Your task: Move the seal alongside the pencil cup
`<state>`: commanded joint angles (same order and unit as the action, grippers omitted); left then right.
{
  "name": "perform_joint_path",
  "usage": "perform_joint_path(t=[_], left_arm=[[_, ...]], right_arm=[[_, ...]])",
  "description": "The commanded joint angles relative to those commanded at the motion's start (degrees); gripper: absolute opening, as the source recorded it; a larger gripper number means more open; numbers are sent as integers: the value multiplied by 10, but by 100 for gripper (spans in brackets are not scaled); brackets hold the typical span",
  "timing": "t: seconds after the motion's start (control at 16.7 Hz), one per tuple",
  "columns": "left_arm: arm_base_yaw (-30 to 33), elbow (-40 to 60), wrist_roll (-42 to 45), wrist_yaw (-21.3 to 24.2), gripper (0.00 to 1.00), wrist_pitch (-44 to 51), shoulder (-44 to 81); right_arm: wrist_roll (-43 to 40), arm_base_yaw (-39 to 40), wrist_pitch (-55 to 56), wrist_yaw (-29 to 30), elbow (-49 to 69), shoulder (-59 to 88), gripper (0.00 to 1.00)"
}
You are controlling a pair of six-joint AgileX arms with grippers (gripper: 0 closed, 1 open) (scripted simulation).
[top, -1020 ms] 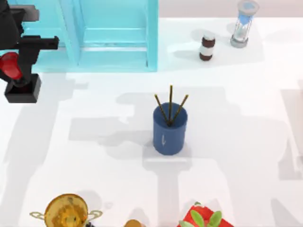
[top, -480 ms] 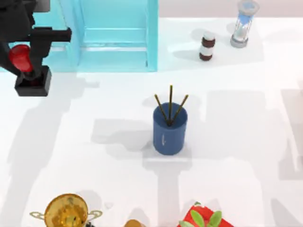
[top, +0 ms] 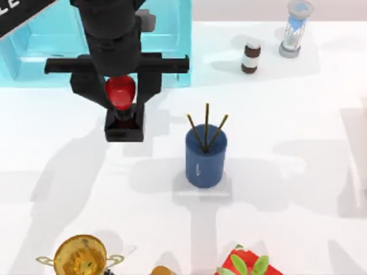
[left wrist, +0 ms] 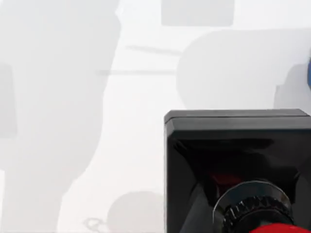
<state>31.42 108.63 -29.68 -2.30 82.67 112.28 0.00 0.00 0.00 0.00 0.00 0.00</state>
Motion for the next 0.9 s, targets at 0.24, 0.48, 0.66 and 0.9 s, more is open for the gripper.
perform_joint_path(t=[0.24,0.48,0.66,0.9], left_arm=[[56,-14,-56,-9,0,-19,-15],[54,-13,-55,-8,0,-18,-12],[54,-28,-55,-8,0,-32,-15],[55,-53,-55,-9,0,-54,-18]], right_arm=[[0,0,0,0,0,0,100],[0,0,0,0,0,0,100],[0,0,0,0,0,0,100],[0,0,0,0,0,0,100]])
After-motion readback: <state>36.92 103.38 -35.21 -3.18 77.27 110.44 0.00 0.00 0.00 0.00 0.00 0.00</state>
